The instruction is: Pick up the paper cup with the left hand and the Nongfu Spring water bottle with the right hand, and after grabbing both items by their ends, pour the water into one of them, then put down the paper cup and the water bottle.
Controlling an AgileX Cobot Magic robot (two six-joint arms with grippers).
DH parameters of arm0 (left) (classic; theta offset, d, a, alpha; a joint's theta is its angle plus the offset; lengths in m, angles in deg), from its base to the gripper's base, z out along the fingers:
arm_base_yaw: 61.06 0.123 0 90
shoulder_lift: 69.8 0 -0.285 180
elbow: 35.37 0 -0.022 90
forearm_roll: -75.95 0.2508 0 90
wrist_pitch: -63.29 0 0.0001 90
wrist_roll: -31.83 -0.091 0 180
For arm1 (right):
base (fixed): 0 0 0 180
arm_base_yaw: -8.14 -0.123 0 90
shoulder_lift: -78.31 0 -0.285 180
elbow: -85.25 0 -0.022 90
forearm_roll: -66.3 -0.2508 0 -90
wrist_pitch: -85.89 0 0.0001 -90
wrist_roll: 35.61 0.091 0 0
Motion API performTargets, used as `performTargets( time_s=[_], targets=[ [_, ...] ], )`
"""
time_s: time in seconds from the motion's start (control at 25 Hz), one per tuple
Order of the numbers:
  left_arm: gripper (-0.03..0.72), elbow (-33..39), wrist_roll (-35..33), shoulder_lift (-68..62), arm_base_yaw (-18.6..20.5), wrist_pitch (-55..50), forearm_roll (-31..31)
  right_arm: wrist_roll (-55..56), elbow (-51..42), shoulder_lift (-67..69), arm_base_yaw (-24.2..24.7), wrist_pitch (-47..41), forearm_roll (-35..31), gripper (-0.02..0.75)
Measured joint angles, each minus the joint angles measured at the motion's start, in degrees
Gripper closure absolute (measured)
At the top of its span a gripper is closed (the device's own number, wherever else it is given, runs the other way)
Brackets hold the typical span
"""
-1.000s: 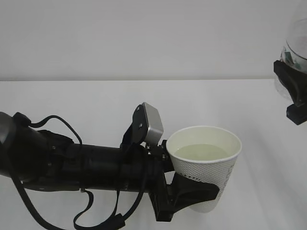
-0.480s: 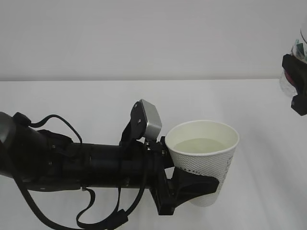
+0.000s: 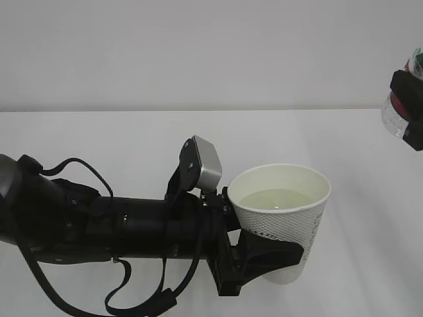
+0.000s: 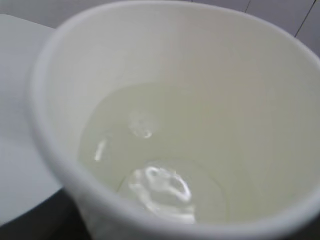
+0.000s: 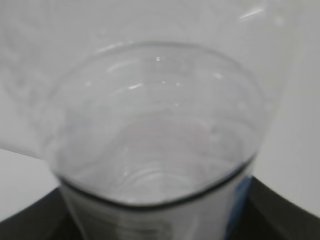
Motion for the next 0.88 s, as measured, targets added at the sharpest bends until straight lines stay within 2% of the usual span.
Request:
performTargets(
  time_s=[0.24,0.88],
  targets=[
    [0.19,0.0,-4.3,0.0,0.0,0.0,0.0,1.1,-1.48,0.0,0.0,0.0,0.01,0.25],
    [0.19,0.0,-6.89,0.0,0.0,-3.4,0.1,3.6,-2.01,0.0,0.0,-3.84,-0.12,0.25]
  ],
)
